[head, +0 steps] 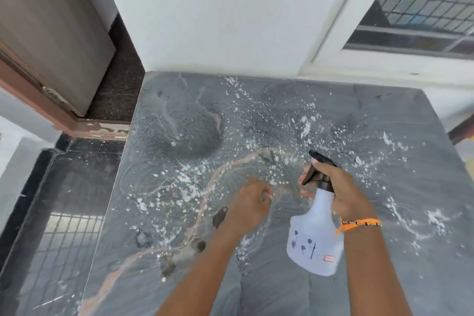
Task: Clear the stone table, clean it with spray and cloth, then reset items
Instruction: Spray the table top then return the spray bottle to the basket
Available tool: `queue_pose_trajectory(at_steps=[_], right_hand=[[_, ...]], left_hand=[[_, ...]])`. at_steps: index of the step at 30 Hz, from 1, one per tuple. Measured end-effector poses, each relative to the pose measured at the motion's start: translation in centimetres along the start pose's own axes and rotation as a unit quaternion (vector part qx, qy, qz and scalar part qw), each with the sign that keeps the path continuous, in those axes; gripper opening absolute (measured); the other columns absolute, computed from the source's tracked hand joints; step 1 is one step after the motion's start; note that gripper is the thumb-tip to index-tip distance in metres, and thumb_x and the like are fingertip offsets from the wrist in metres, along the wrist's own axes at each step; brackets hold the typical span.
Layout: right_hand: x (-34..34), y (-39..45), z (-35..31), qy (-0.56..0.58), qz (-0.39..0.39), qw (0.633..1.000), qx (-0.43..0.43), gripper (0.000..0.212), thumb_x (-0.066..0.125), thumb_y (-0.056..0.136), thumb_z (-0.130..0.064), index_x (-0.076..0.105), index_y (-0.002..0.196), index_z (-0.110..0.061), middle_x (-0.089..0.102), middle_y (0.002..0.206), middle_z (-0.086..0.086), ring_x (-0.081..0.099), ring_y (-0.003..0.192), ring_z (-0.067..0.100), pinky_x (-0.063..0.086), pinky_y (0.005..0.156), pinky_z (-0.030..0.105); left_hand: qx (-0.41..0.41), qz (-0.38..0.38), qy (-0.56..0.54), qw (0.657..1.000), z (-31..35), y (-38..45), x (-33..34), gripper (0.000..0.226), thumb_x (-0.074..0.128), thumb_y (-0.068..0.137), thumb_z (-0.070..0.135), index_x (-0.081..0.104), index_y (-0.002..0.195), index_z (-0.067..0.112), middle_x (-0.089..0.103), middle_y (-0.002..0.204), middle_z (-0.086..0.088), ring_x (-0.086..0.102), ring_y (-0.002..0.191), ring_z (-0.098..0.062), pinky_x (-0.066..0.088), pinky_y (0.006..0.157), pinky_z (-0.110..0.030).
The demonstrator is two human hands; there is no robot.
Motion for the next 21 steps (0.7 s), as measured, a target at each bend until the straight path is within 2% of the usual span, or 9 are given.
queue_pose_trajectory(at_steps=[4,6,8,10,11,13,17,19,21], right_hand=[[-4.6,-1.0,-0.3,0.046,-0.002,0.996,-0.077,0.022,0.049,0.095,-0.013,0.061,0.078,-0.005,0.065,0.085,0.013,0.061,0.095,0.026,0.057,0.073,0.044],[-7.6,-1.0,-0.4,0.077,0.032,0.993,-0.082,0.025,0.05,0.095,-0.013,0.06,0.074,-0.004,0.063,0.08,0.014,0.059,0.088,0.027,0.055,0.069,0.041],[-11.0,-0.7,-0.4,0.102,0.09,0.989,-0.064,0.028,0.05,0.096,-0.014,0.056,0.069,-0.006,0.059,0.065,0.012,0.054,0.07,0.025,0.054,0.056,0.031],[-14.2,-0.3,0.0,0.149,0.116,0.981,-0.039,0.031,0.05,0.096,-0.016,0.051,0.066,-0.008,0.052,0.053,0.007,0.048,0.055,0.02,0.049,0.047,0.025],[-15.4,-0.2,0.1,0.175,0.114,0.977,-0.037,0.031,0.05,0.096,-0.017,0.051,0.066,-0.008,0.052,0.051,0.005,0.048,0.051,0.017,0.048,0.047,0.026],[-18.4,-0.3,-0.2,0.203,0.088,0.974,-0.052,0.03,0.05,0.096,-0.017,0.052,0.068,-0.008,0.058,0.052,0.005,0.055,0.054,0.018,0.048,0.052,0.028],[-23.9,-0.9,-0.7,0.229,0.081,0.968,-0.071,0.025,0.048,0.097,-0.014,0.055,0.074,-0.008,0.059,0.075,0.014,0.059,0.076,0.025,0.052,0.066,0.037],[-26.4,-0.7,-0.9,0.251,0.092,0.962,-0.064,0.026,0.046,0.098,-0.015,0.052,0.073,-0.01,0.056,0.074,0.014,0.057,0.076,0.025,0.05,0.068,0.039],[-28.1,-0.6,-0.7,0.287,0.1,0.952,-0.043,0.03,0.044,0.099,-0.017,0.048,0.07,-0.011,0.053,0.067,0.011,0.055,0.065,0.021,0.048,0.061,0.035]], left_hand=[[0.01,-0.025,0.021,0.999,2.3,0.2,4.3,0.013,0.05,0.086,0.01,0.062,0.09,0.013,0.052,0.093,0.002,0.056,0.087,-0.02,0.048,0.078,-0.03],[0.013,-0.029,0.035,0.999,3.6,0.4,6.7,0.014,0.05,0.085,0.01,0.063,0.088,0.014,0.05,0.089,0.005,0.056,0.087,-0.02,0.044,0.075,-0.025],[0.005,-0.019,0.055,0.998,4.9,0.5,8.8,0.016,0.05,0.083,0.009,0.065,0.087,0.014,0.054,0.09,0.002,0.056,0.087,-0.02,0.039,0.073,-0.02],[-0.012,-0.014,0.058,0.998,6.0,0.6,11.1,0.017,0.051,0.082,0.006,0.066,0.086,0.012,0.06,0.095,-0.004,0.058,0.089,-0.022,0.042,0.077,-0.022],[-0.021,-0.015,0.06,0.998,6.3,0.6,12.0,0.016,0.051,0.082,0.006,0.066,0.085,0.011,0.061,0.096,-0.006,0.059,0.09,-0.025,0.046,0.079,-0.027],[-0.045,0.002,0.092,0.995,7.3,0.6,13.9,0.015,0.052,0.084,0.011,0.066,0.087,0.014,0.061,0.1,-0.006,0.057,0.094,-0.027,0.046,0.082,-0.034],[-0.067,0.089,0.185,0.976,8.8,0.0,15.1,0.014,0.057,0.082,0.019,0.067,0.093,0.021,0.059,0.106,0.001,0.05,0.101,-0.027,0.04,0.084,-0.034],[-0.077,0.115,0.187,0.973,9.1,-0.3,15.4,0.014,0.061,0.08,0.016,0.068,0.092,0.017,0.06,0.103,-0.003,0.051,0.101,-0.031,0.041,0.085,-0.036],[-0.087,0.129,0.176,0.972,9.1,-0.5,15.5,0.014,0.064,0.077,0.011,0.069,0.09,0.014,0.062,0.099,-0.008,0.053,0.098,-0.034,0.04,0.085,-0.037]])
Point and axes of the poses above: each hand's wrist, its own y-axis towards the middle knuckle, its own x-axis out of the palm, z = x × y, the point moved 7 cm from there along y, towards the middle knuckle
